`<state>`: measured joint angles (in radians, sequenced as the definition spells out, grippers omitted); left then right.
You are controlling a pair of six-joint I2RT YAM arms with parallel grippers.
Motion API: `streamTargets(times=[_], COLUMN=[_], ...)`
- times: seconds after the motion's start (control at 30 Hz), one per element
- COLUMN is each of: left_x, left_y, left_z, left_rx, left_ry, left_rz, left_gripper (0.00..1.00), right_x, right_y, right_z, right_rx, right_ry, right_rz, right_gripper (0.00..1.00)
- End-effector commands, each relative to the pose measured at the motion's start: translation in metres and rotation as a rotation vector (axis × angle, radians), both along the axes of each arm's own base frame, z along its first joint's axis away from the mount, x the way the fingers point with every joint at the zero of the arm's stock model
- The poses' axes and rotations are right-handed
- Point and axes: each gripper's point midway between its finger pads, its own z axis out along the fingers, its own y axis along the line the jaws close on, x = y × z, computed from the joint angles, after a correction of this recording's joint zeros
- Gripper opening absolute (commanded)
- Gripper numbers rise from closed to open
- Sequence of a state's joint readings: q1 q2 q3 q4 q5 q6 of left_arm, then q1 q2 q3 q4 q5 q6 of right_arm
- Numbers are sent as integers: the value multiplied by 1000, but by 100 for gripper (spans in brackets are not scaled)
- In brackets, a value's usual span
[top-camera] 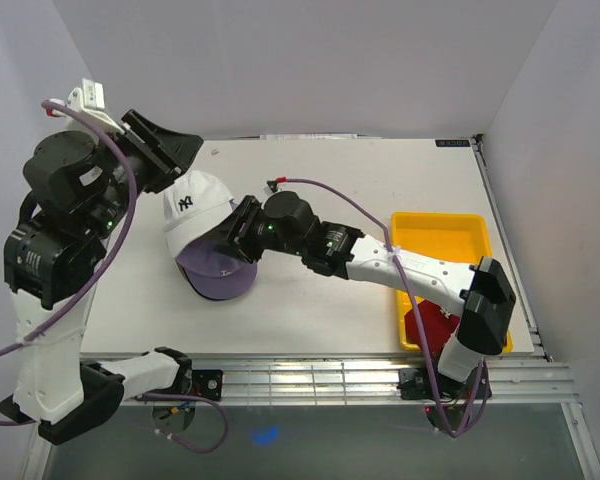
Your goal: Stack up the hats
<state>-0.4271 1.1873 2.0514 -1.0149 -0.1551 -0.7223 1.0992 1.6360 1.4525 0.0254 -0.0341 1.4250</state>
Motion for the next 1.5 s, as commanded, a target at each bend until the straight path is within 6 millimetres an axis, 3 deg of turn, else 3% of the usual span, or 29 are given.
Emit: streamTargets(times=[0.0, 0.33, 0.57, 0.7, 1.13, 1.47], left_x=[-34, -98, -124, -136, -139, -138], left_y=[-3, 2, 4, 2, -4, -7], left_z=[2, 34, 26, 24, 12, 8], left_rx=[-2, -65, -91, -116, -112, -100], left_ry=[6, -104, -110, -119, -102, -96], left_rz=[-101, -218, -268, -302, -343, -355], left_gripper=[53, 54, 54, 54, 55, 55], right_x=[6, 13, 8, 10, 20, 25], right_y=[3, 14, 35, 47, 57, 61], right_z=[-18, -21, -25, -14, -10, -18], right_rx=[-127, -133, -141, -124, -126, -144], right_ry=[18, 16, -6, -18, -31, -21], right_rz=[-125, -255, -294, -306, -371, -391], right_gripper=[52, 55, 56, 56, 55, 54])
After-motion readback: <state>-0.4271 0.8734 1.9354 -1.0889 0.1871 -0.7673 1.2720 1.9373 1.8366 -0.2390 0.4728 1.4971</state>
